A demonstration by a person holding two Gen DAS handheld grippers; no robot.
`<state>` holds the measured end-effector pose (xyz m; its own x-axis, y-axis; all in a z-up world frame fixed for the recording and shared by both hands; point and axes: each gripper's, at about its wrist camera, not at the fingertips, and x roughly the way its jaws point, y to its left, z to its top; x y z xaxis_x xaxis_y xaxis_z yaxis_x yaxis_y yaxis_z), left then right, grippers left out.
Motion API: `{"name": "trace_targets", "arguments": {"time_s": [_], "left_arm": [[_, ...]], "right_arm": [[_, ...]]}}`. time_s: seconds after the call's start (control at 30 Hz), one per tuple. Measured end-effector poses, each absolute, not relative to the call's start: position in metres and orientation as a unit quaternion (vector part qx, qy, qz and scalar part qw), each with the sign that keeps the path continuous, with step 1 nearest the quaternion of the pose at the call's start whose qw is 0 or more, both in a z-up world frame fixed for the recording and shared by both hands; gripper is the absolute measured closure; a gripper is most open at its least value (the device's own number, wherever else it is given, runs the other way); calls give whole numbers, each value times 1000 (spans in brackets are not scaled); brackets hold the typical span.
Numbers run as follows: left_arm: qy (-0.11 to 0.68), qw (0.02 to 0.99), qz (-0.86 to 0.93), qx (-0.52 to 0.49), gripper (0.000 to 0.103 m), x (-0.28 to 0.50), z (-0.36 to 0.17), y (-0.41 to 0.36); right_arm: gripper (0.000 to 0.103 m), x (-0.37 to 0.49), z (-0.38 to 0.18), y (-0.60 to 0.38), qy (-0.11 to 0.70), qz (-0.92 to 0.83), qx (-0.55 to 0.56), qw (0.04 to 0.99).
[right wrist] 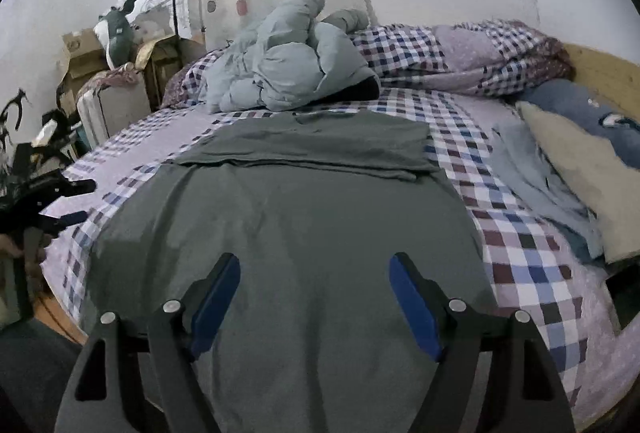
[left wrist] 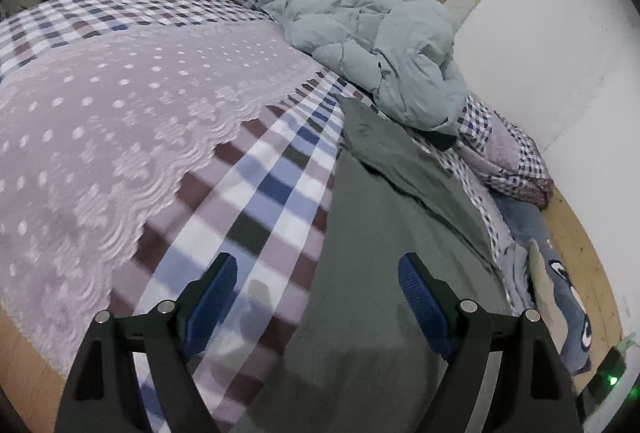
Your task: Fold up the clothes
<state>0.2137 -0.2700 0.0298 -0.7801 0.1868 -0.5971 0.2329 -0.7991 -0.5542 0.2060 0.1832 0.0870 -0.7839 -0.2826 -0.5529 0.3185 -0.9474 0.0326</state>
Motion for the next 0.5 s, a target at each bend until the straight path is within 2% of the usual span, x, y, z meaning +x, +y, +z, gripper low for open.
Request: {"name": "trace_targets", "arguments": {"time_s": [0.5], "left_arm": [[360, 26, -866, 346, 17, 276, -8, -291]], "right_arm": [[20, 223, 82, 127, 121, -943, 253, 177]]}}
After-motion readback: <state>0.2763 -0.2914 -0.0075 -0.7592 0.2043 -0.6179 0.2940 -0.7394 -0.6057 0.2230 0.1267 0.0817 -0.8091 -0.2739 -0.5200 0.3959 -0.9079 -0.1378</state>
